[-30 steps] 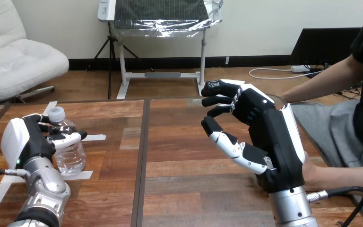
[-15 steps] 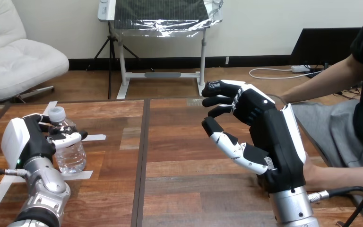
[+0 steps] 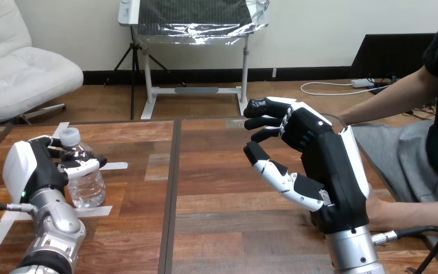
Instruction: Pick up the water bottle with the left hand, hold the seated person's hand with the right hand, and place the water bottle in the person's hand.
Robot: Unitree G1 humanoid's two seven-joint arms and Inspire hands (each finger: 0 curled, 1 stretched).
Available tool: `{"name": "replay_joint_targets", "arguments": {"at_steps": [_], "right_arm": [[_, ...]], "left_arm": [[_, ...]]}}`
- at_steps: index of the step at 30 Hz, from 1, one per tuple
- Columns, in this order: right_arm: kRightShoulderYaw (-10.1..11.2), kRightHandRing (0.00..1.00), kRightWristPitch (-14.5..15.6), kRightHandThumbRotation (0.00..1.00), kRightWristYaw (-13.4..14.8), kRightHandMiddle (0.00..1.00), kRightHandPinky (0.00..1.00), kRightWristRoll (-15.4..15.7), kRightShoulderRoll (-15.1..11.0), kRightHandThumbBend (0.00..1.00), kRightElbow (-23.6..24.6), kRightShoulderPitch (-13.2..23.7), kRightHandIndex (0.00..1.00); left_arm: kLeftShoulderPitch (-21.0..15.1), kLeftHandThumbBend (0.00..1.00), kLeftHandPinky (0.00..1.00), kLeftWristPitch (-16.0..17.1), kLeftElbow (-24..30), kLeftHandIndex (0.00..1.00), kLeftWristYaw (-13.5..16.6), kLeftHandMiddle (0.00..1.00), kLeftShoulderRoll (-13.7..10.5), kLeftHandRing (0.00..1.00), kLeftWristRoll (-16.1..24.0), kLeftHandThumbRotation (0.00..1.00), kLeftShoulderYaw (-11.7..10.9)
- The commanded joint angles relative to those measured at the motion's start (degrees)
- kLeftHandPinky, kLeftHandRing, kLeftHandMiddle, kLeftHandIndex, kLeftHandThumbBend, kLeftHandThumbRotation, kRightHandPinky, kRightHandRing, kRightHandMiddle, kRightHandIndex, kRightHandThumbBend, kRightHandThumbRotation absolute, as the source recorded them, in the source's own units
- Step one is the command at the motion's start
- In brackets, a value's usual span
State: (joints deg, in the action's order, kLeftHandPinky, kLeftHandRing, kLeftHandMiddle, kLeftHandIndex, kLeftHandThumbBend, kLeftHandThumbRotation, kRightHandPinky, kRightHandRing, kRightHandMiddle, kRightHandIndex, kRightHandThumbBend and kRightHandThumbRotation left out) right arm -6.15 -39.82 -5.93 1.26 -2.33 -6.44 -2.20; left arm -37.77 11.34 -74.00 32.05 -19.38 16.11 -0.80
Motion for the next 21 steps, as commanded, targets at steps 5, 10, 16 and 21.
{"name": "replay_joint_targets", "arguments": {"at_steps": [5,10,16,21], "right_arm": [[0.4,0.64,-0.4,0.02,0.2,0.68,0.54,-0.2,0.3,0.45,3.0,1.4,0.67],[0.4,0.64,-0.7,0.02,0.2,0.68,0.54,-0.1,0.2,0.44,2.7,1.5,0.67],[0.3,0.64,-0.5,0.02,0.2,0.68,0.55,-0.4,0.3,0.45,2.8,1.4,0.67],[0.2,0.64,-0.4,0.02,0.0,0.68,0.55,-0.8,0.4,0.45,2.8,1.4,0.67]], "left_arm": [[-4.0,0.78,0.43,3.9,2.1,0.48,1.1,0.50,1.1,0.47,-1.3,0.00,-0.7],[-3.7,0.79,0.42,5.7,2.5,0.48,1.0,0.50,1.5,0.46,-1.7,0.00,-0.7],[-3.5,0.80,0.41,7.4,2.9,0.48,1.2,0.49,1.7,0.45,-1.8,0.00,-0.2],[-3.2,0.81,0.41,8.9,3.5,0.48,1.1,0.50,2.1,0.45,-2.0,0.00,0.0]]}}
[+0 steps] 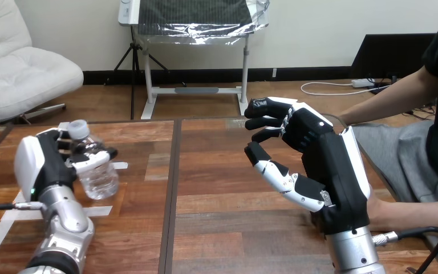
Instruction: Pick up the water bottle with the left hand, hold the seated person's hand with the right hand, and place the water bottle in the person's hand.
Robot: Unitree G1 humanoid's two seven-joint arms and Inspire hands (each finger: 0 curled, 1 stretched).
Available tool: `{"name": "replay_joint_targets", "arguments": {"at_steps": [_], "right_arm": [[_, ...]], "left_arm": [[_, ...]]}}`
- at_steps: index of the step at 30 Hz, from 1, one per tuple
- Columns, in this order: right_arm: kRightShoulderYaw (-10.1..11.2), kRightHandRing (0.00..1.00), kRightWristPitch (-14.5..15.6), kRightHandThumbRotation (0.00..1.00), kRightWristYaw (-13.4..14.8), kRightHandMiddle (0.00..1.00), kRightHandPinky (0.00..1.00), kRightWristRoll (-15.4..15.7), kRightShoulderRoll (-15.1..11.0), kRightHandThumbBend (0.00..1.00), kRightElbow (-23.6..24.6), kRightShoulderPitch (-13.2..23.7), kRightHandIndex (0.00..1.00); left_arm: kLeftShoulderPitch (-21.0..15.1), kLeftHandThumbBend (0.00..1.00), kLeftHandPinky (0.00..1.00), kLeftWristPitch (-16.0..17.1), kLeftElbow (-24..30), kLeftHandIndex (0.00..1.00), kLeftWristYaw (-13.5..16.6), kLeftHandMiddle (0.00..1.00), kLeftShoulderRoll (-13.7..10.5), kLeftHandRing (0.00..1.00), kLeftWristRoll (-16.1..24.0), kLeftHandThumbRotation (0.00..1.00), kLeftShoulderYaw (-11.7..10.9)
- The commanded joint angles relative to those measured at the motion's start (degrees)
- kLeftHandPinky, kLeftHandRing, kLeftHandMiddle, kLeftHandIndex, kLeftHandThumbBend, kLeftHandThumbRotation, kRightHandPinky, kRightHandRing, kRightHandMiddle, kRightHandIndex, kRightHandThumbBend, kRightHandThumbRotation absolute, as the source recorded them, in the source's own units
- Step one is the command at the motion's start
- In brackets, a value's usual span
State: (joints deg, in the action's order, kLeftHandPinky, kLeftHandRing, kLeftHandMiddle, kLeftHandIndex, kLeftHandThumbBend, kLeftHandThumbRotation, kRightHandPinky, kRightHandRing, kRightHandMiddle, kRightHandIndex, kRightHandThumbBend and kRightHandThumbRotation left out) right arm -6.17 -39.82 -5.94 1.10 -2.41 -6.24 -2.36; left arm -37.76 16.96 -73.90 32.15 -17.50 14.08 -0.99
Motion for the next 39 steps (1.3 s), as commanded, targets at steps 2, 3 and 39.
{"name": "replay_joint_targets", "arguments": {"at_steps": [2,3,39], "right_arm": [[0.2,0.65,-0.5,0.02,0.0,0.68,0.55,-0.7,0.5,0.45,2.6,1.6,0.67],[0.2,0.65,-0.5,0.02,0.0,0.68,0.55,-0.6,0.5,0.45,2.5,1.6,0.67],[0.8,0.64,-0.4,0.00,0.4,0.69,0.54,-0.4,0.3,0.45,2.7,1.8,0.68]], "left_arm": [[-3.1,0.81,0.41,4.1,3.8,0.48,0.8,0.50,0.5,0.46,-0.3,0.00,-0.1],[-3.1,0.81,0.41,4.5,3.9,0.48,0.7,0.50,0.7,0.45,-0.5,0.00,-0.3],[1.6,0.77,0.45,11.3,15.5,0.46,-3.6,0.48,4.1,0.45,-2.7,0.00,-0.1]]}}
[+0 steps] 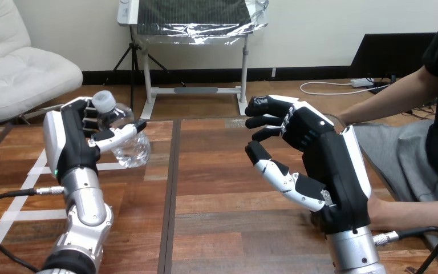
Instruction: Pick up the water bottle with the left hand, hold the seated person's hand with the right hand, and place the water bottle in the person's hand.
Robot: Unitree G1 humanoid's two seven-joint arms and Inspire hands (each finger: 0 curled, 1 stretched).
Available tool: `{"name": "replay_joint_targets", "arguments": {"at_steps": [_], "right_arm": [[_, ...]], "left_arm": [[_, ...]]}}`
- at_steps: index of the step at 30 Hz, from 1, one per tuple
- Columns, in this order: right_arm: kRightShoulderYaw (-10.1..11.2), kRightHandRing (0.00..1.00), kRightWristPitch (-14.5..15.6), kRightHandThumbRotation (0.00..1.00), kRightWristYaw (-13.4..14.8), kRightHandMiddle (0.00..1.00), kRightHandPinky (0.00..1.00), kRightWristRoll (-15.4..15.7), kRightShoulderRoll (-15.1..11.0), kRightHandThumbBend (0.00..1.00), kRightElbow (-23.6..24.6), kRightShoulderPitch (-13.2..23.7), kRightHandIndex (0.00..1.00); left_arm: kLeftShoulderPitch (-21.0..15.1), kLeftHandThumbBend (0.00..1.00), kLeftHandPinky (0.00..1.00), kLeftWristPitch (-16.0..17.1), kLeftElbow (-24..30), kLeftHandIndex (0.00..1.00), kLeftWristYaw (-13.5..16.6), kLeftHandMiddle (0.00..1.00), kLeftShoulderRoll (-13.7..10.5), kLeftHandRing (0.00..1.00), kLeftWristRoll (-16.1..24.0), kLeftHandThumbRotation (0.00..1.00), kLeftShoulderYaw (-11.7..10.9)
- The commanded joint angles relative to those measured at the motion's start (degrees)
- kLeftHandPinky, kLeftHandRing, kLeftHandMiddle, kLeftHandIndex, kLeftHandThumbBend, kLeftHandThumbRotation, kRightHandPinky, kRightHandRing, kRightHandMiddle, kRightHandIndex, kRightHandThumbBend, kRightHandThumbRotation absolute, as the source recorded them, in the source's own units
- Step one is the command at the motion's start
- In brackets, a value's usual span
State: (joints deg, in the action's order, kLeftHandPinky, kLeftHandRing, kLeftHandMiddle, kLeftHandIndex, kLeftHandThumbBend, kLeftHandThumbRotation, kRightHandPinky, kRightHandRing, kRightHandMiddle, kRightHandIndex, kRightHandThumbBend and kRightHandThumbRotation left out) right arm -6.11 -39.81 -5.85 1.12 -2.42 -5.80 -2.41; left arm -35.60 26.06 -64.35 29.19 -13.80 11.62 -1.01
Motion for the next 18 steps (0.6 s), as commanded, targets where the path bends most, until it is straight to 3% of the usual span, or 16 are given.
{"name": "replay_joint_targets", "arguments": {"at_steps": [1,10,13,18], "right_arm": [[0.8,0.64,-0.5,0.00,0.4,0.69,0.54,-0.4,0.3,0.45,2.2,1.9,0.68],[1.9,0.65,-0.2,0.00,0.9,0.69,0.56,0.4,-0.4,0.47,3.2,2.3,0.68],[2.7,0.66,0.1,0.00,1.6,0.70,0.57,1.9,-0.8,0.49,4.0,2.3,0.69],[4.5,0.68,0.3,0.01,3.7,0.72,0.58,7.0,-1.9,0.52,5.3,2.3,0.70]], "left_arm": [[-0.3,0.77,0.45,2.2,6.5,0.46,-0.9,0.47,0.5,0.45,-0.3,0.00,-0.1],[2.3,0.77,0.46,2.4,12.1,0.46,-2.6,0.48,1.4,0.46,-0.6,0.00,-0.2],[3.2,0.77,0.46,2.4,13.9,0.46,-3.1,0.48,1.7,0.46,-0.6,0.00,-0.2],[4.4,0.77,0.46,2.3,16.4,0.46,-3.9,0.48,2.2,0.47,-0.7,0.00,-0.3]]}}
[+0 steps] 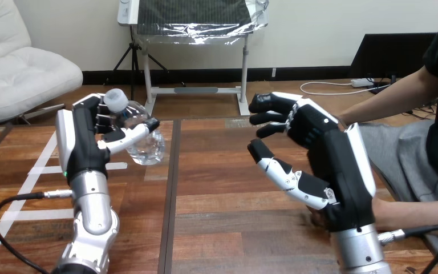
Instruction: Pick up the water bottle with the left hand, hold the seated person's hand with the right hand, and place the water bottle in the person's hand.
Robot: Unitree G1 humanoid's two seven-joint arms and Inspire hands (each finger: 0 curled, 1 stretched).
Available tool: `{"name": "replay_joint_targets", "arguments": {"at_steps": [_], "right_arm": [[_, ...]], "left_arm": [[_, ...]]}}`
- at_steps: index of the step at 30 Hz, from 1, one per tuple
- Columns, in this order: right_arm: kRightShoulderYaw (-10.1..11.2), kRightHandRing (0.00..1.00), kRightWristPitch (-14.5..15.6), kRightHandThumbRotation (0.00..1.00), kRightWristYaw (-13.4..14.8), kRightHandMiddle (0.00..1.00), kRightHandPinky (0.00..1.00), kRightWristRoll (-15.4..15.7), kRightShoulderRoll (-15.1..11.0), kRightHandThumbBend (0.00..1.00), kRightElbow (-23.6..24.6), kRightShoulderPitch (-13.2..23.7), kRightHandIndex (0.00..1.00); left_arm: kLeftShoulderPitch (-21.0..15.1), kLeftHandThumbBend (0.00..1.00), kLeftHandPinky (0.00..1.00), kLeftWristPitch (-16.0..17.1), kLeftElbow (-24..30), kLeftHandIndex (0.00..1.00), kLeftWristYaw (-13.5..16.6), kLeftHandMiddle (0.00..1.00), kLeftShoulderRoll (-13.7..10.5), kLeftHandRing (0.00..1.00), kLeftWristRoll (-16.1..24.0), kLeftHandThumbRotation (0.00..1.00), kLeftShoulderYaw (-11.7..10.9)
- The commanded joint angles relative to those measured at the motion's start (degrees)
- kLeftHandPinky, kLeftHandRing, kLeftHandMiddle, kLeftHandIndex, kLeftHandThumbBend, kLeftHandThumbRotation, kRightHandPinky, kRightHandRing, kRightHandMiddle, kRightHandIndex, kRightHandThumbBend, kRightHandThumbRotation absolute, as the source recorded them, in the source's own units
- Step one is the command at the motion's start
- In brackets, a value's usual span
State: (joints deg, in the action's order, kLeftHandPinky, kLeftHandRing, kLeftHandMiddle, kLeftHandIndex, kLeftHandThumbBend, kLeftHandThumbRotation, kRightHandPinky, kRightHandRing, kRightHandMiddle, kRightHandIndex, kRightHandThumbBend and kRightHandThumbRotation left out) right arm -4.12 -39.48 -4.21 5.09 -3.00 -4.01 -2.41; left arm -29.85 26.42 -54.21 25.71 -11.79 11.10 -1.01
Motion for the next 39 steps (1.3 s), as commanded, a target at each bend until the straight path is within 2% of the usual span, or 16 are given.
{"name": "replay_joint_targets", "arguments": {"at_steps": [1,4,6,8,12,15,19,21,23,27,29,37,39], "right_arm": [[2.7,0.68,0.0,0.01,2.3,0.72,0.58,3.7,-1.5,0.52,3.6,2.3,0.71],[3.6,0.69,-0.9,0.01,3.3,0.73,0.58,6.5,-2.5,0.53,3.8,2.7,0.72],[4.5,0.70,-1.1,0.00,4.6,0.74,0.58,9.9,-3.4,0.53,4.4,2.8,0.72],[4.8,0.70,-1.1,0.00,5.4,0.74,0.58,11.5,-3.7,0.54,4.6,2.9,0.73],[6.2,0.70,1.2,0.03,7.5,0.75,0.58,17.2,-5.0,0.56,7.3,2.5,0.73],[6.8,0.71,2.7,0.05,8.2,0.76,0.58,19.0,-5.6,0.60,9.1,2.1,0.73],[6.7,0.71,3.7,0.06,8.7,0.76,0.58,19.8,-5.9,0.63,10.0,1.9,0.72],[7.0,0.71,5.4,0.06,8.5,0.76,0.58,20.8,-6.4,0.65,11.7,1.4,0.72],[7.9,0.70,8.4,0.07,7.8,0.76,0.58,23.4,-7.4,0.66,14.9,0.6,0.72],[8.2,0.69,10.8,0.08,7.7,0.76,0.55,26.1,-8.6,0.68,17.3,0.0,0.72],[8.8,0.69,13.0,0.08,6.6,0.77,0.55,28.0,-9.8,0.69,19.6,-0.5,0.71],[9.6,0.70,19.0,0.07,4.3,0.76,0.56,32.8,-12.3,0.73,25.0,-1.7,0.71],[10.0,0.70,21.3,0.07,3.0,0.76,0.57,34.7,-13.1,0.74,26.9,-2.1,0.71]], "left_arm": [[-1.2,0.77,0.46,2.0,6.6,0.46,-0.6,0.48,0.2,0.47,-0.1,0.00,-0.3],[-0.5,0.76,0.46,1.4,8.0,0.46,-0.8,0.48,0.6,0.47,-0.1,0.00,-0.4],[-0.2,0.76,0.46,1.1,9.0,0.47,-0.9,0.48,0.8,0.47,0.1,0.00,-0.3],[0.1,0.76,0.46,0.8,9.5,0.47,-1.0,0.48,0.9,0.47,0.2,0.00,-0.4],[0.8,0.75,0.45,-0.4,11.4,0.47,-1.3,0.48,1.2,0.46,0.5,0.00,-0.3],[1.1,0.75,0.45,-0.8,12.1,0.47,-1.4,0.48,1.4,0.46,0.5,0.00,-0.3],[1.4,0.75,0.45,-1.2,12.7,0.47,-1.6,0.48,1.5,0.46,0.6,0.00,-0.4],[1.5,0.75,0.45,-1.5,13.1,0.47,-1.6,0.48,1.6,0.46,0.7,0.00,-0.4],[1.8,0.75,0.45,-2.4,14.0,0.47,-1.4,0.48,1.7,0.46,1.1,0.00,-0.1],[2.1,0.75,0.46,-3.2,15.1,0.47,-1.3,0.48,1.9,0.46,1.6,0.00,0.0],[2.3,0.75,0.46,-3.3,15.4,0.47,-1.3,0.48,1.8,0.47,1.9,0.00,0.2],[2.5,0.76,0.47,-3.7,16.0,0.47,-1.4,0.48,1.9,0.47,2.4,0.00,0.4],[2.5,0.76,0.47,-4.3,16.3,0.47,-1.4,0.48,2.0,0.48,2.5,0.00,0.4]]}}
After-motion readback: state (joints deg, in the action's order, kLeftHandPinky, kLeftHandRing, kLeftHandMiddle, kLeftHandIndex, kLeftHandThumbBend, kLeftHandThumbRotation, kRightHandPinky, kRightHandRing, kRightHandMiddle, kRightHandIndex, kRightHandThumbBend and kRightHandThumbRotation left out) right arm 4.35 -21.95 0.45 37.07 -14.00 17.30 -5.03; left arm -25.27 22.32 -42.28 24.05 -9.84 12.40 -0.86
